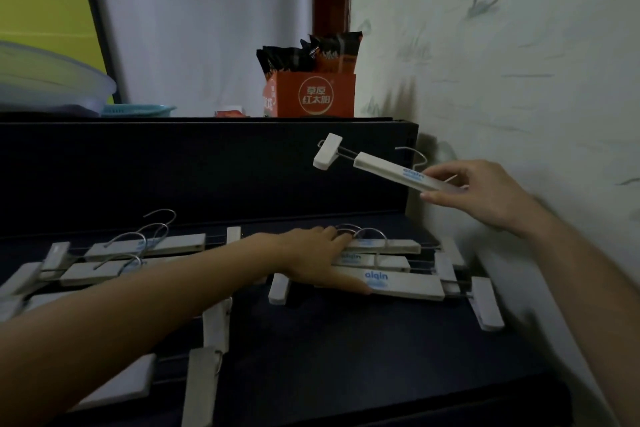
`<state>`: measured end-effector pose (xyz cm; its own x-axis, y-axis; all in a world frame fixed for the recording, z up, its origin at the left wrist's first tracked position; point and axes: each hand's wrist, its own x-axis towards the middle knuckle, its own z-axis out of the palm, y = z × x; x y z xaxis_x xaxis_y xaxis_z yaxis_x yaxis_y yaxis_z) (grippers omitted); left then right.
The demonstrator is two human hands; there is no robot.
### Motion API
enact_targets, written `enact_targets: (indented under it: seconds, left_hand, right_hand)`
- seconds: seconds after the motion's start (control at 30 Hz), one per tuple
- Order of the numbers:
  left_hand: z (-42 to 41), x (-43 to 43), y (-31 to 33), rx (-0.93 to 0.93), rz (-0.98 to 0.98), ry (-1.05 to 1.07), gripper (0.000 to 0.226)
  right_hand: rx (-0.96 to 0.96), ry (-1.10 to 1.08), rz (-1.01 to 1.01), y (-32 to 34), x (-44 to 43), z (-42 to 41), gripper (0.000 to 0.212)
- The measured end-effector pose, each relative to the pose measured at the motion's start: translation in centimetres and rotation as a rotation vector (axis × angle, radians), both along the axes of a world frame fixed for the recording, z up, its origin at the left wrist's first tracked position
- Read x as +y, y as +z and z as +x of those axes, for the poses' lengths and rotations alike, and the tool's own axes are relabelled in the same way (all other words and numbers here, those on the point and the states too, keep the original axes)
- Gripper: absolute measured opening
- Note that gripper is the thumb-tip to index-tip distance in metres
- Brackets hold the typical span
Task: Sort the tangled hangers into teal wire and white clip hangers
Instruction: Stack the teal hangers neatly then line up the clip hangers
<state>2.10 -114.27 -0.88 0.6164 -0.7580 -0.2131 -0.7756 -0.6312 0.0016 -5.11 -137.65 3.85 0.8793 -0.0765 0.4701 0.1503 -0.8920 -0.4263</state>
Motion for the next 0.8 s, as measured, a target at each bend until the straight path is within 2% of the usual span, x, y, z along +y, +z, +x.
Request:
enact_targets:
  seconds: [0.27,0.53,0.8]
  left_hand:
    - [-5.3,0.9,0.1,-0.015,0.030,-0.044,0.094]
    - [-7.9,2.4,-0.4,-0.035,0.025,-0.062,0.095]
    - [-9.0,3.1,-0.3,0.018,0.036,-0.049,0.093]
  right_hand:
    - [0.127,0.177,-0.071,-0.6,1.5,2.6,0.035]
    - [0.345,0.266,-0.285,-3.2,3.5,7.1,0.039]
    - [0.407,0.356,-0.224,-5.2,4.8,9.9,0.039]
